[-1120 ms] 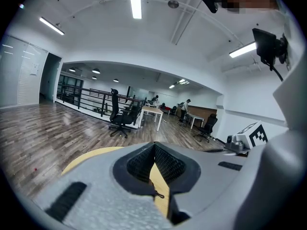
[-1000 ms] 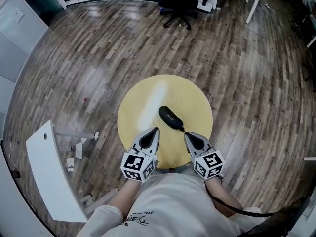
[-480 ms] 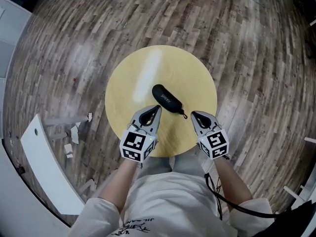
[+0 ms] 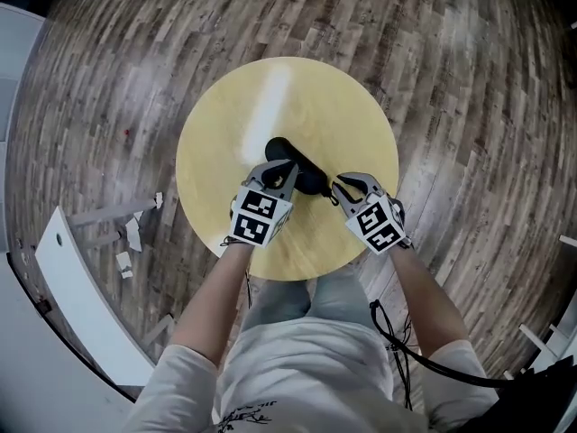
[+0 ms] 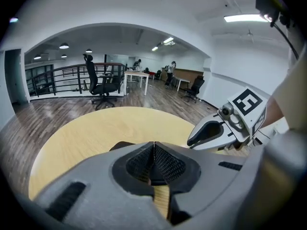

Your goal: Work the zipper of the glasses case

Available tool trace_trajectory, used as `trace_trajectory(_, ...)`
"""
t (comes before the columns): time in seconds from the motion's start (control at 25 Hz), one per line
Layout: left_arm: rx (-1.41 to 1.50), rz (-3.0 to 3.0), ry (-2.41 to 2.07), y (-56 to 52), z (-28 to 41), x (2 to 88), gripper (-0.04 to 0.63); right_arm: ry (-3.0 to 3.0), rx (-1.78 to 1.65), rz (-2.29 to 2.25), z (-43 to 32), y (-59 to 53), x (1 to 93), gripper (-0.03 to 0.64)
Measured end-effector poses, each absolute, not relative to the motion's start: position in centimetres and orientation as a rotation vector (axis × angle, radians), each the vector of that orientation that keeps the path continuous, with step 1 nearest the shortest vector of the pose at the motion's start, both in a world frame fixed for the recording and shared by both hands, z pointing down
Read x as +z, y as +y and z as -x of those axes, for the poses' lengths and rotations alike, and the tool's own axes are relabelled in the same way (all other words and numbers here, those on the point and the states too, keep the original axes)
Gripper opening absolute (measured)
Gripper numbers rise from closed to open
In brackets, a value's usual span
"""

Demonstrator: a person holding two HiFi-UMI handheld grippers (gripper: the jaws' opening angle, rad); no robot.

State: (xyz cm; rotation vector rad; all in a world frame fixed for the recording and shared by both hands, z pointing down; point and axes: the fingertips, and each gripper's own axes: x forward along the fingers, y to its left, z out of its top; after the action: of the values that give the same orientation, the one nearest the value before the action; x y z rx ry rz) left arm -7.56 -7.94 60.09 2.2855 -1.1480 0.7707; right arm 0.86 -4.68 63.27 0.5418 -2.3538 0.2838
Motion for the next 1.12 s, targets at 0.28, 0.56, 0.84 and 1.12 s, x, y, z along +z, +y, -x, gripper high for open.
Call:
trace_trajectory(0.28,0.862,-2.267,-1.124,-8.1,7.9,62.0,0.006,-2.293,0.142,-0.337,0.7,-4.5,65.5,0.034)
trace_trajectory(0.56,0.868,-2.245,-1.11,-7.7,8.1,62.4,0.006,-2.22,0.014,-0.056,1.1,-4.4,67.1,0.046)
trace_trajectory(0.84,0.863,-2.241,-1.095,-7.6,8.0,62.3,0.006,-2.162,-0.057,0.154,1.6,-3.9,67.1,0.032)
trace_trajectory(1.12,0.862,-2.228,-1.092,-7.7,8.0,62.3,0.006,-2.127,-0.026,0.125,1.2,-4.4,67.1,0.002)
